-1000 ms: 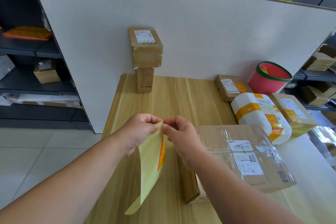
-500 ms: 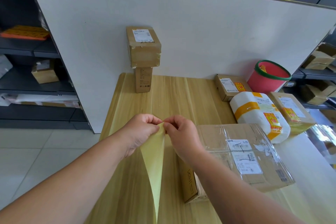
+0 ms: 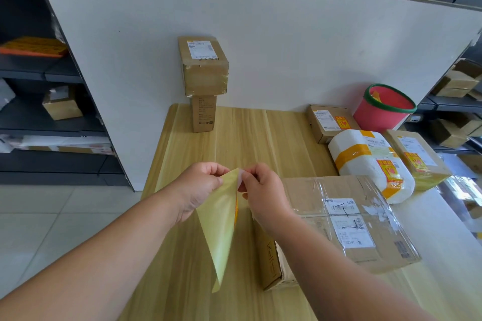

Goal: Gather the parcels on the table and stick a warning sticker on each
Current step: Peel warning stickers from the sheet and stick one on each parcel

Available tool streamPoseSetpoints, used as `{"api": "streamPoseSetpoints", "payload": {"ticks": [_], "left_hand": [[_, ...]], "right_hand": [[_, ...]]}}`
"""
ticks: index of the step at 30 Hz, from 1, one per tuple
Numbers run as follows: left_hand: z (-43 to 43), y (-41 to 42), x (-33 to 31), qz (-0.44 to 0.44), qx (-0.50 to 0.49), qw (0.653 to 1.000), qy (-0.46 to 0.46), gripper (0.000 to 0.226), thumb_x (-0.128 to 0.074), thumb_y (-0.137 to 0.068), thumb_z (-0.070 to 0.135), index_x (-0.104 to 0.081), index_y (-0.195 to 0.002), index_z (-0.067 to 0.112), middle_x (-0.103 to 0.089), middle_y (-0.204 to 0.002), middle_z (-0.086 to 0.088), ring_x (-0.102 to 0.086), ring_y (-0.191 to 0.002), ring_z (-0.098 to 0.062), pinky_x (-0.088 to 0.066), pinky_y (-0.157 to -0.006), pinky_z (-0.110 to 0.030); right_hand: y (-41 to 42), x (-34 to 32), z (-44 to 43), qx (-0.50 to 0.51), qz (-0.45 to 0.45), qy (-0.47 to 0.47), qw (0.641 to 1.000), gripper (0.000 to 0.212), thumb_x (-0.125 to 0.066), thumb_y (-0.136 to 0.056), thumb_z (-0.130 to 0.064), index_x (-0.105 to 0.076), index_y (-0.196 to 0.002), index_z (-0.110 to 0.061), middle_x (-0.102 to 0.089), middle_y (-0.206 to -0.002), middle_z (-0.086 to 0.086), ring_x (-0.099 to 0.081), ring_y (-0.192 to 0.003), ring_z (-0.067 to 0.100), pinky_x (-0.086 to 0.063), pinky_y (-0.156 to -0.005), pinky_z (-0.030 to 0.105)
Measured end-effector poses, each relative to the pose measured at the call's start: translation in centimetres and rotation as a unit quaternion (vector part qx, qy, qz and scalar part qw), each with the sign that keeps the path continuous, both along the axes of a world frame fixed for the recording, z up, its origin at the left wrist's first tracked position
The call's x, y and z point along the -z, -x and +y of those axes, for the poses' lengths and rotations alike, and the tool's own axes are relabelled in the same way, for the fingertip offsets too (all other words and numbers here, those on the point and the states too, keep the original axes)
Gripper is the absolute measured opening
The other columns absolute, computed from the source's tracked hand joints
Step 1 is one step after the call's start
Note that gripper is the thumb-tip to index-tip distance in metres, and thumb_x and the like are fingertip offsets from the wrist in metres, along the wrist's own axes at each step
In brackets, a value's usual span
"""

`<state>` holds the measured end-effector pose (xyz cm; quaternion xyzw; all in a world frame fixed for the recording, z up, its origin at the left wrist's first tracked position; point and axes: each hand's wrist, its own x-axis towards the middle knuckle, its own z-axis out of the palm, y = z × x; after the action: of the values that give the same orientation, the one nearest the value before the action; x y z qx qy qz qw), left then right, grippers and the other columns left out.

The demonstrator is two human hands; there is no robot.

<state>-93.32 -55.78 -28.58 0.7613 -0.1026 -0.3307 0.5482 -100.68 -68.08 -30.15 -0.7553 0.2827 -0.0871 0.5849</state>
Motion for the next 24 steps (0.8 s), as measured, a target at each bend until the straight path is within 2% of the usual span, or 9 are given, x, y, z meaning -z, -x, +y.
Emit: {"api": "streamPoseSetpoints", "payload": {"ticks": [2,7,10,16,19,22,24], "left_hand": [[0.1,-0.3,0.1,-0.007,0.0,1.0,-0.01,0.025,-0.047,-0.094,0.0,-0.066,-0.091,0.015,-0.068,-0.089,-0.007,-0.061,-0.077,-0.016,-0.05,-0.068,-0.025],[0.6,-1.5,0.9,-0.013,-0.016,0.999,-0.027,0.025,-0.047,-0.094,-0.001,-0.066,-0.089,0.016,-0.068,-0.087,-0.008,-0.061,-0.075,-0.018,-0.051,-0.074,-0.031],[0.9,-2.1,1.5,-0.006,-0.028,0.999,-0.031,0.026,-0.046,-0.094,-0.001,-0.065,-0.088,0.016,-0.067,-0.083,-0.007,-0.06,-0.07,-0.016,-0.05,-0.067,-0.027],[1.7,-3.6,3.1,0.008,-0.05,0.997,-0.056,0.027,-0.046,-0.094,-0.001,-0.065,-0.088,0.017,-0.067,-0.085,-0.008,-0.061,-0.072,-0.019,-0.049,-0.063,-0.027],[2.2,-4.6,4.2,0.01,-0.059,0.995,-0.077,0.027,-0.046,-0.094,-0.001,-0.065,-0.087,0.017,-0.067,-0.087,-0.008,-0.06,-0.073,-0.019,-0.049,-0.064,-0.027],[2.7,-5.7,5.2,0.012,-0.068,0.994,-0.086,0.028,-0.047,-0.093,-0.001,-0.065,-0.084,0.018,-0.066,-0.085,-0.007,-0.06,-0.072,-0.019,-0.048,-0.061,-0.027],[2.9,-6.4,5.8,0.011,-0.071,0.993,-0.094,0.028,-0.047,-0.093,-0.001,-0.065,-0.083,0.018,-0.066,-0.086,-0.007,-0.059,-0.072,-0.019,-0.047,-0.06,-0.027]], "right_hand": [[-0.1,0.0,-0.3,0.014,0.009,-0.015,1.0,0.014,-0.045,-0.096,-0.011,-0.058,-0.092,-0.005,-0.069,-0.083,0.005,-0.061,-0.076,0.015,-0.053,-0.073,0.032],[-0.6,0.0,-1.1,0.045,0.019,-0.081,0.996,0.015,-0.044,-0.09,-0.005,-0.052,-0.078,-0.01,-0.061,-0.068,0.004,-0.053,-0.064,0.018,-0.045,-0.063,0.033],[-0.8,0.2,-1.6,0.052,0.031,-0.087,0.994,0.016,-0.044,-0.087,-0.005,-0.051,-0.074,-0.011,-0.057,-0.062,0.002,-0.05,-0.058,0.017,-0.043,-0.062,0.033],[-1.4,0.9,-2.7,0.056,0.054,-0.05,0.996,0.014,-0.045,-0.082,-0.009,-0.053,-0.072,-0.013,-0.057,-0.07,0.01,-0.051,-0.068,0.024,-0.043,-0.065,0.039],[-1.5,1.1,-3.3,0.056,0.064,-0.015,0.996,0.013,-0.045,-0.086,-0.009,-0.054,-0.076,-0.012,-0.056,-0.07,0.009,-0.049,-0.065,0.023,-0.043,-0.061,0.037],[-1.7,1.4,-3.7,0.044,0.08,0.022,0.996,0.014,-0.043,-0.088,-0.009,-0.054,-0.081,-0.01,-0.054,-0.072,0.011,-0.043,-0.059,0.02,-0.035,-0.05,0.03],[-1.9,1.7,-3.8,0.046,0.083,0.03,0.995,0.015,-0.042,-0.089,-0.009,-0.054,-0.079,-0.011,-0.054,-0.075,0.011,-0.045,-0.063,0.022,-0.036,-0.054,0.032]]}}
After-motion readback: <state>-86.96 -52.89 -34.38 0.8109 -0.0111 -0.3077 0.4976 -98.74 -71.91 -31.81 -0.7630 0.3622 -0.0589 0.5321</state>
